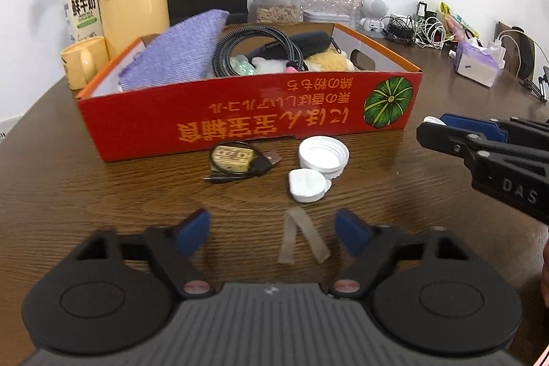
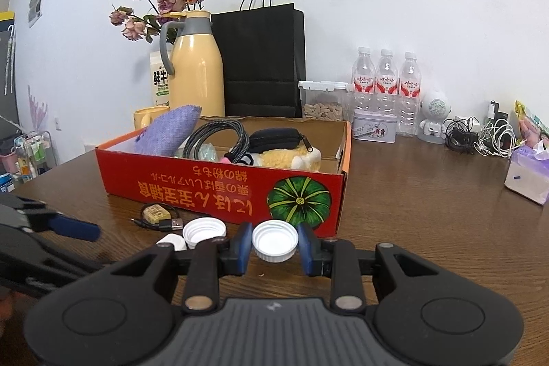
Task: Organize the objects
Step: 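Grasp a white cap with the right gripper while the left grasps the clear plastic strip, then carry the white cap and clear strip over the red box with both grippers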
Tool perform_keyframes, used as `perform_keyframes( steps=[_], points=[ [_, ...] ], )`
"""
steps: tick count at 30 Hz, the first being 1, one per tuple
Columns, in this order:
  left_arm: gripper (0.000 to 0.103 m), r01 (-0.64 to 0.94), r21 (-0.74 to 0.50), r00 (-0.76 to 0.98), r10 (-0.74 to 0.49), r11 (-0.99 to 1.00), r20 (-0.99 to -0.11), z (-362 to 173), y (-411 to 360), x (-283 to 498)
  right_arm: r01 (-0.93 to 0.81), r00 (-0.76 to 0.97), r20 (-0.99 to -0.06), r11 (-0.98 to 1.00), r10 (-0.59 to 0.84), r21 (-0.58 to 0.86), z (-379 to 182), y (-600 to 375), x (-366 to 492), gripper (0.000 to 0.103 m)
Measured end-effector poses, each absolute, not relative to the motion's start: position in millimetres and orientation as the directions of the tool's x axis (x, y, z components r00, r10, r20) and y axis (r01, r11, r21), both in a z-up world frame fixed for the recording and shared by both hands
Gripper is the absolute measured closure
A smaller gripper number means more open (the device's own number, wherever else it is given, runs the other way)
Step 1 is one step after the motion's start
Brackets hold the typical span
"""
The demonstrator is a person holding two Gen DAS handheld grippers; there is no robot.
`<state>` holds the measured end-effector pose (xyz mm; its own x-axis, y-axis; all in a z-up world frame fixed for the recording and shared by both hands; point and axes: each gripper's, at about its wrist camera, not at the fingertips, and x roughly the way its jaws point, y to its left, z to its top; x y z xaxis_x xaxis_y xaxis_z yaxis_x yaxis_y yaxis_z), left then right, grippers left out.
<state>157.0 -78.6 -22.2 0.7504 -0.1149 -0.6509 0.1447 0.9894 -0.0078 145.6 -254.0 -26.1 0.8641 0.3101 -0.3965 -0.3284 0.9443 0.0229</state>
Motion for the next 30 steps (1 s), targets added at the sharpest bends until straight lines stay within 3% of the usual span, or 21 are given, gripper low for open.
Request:
perform_keyframes(
  steps=[1,3,5,6,21,30],
  points=[
    [0.034,0.145,-0.017,0.747,-0.121,0.989,-0.654,-23.6,-80.3,158.7,-0.328,0.864,-0.396,0.944,0.31,0.023,-26.2,-254.0,145.4,0.076],
    [0.066,0.148,-0.005,0.76,-0.117,0.989,-0.64,-23.6,-84.3,157.2,-0.328,0.864,-0.396,0.944,0.31,0.023,-26.3,-253.7,145.3,0.076],
    [0.09,0.166,-0.024,0.76,-0.143,0.986,-0.634,-23.0,-85.1,154.4,-0.33,0.865,-0.394,0.944,0.311,0.021,-26.3,-253.1,144.9,0.076],
    [0.094,0.17,-0.033,0.758,-0.152,0.985,-0.634,-22.9,-85.0,154.0,-0.33,0.865,-0.394,0.944,0.311,0.02,-26.3,-252.9,144.8,0.076],
    [0.096,0.142,-0.069,0.817,-0.156,0.987,-0.554,-7.9,-70.3,141.2,-0.339,0.87,-0.377,0.941,0.32,0.014,-25.7,-251.6,141.2,0.076],
    [0.096,0.123,-0.065,0.882,-0.139,0.99,-0.451,29.5,-54.7,148.4,-0.4,0.859,-0.346,0.917,0.377,0.007,-4.1,-238.8,149.1,0.076]
  ],
)
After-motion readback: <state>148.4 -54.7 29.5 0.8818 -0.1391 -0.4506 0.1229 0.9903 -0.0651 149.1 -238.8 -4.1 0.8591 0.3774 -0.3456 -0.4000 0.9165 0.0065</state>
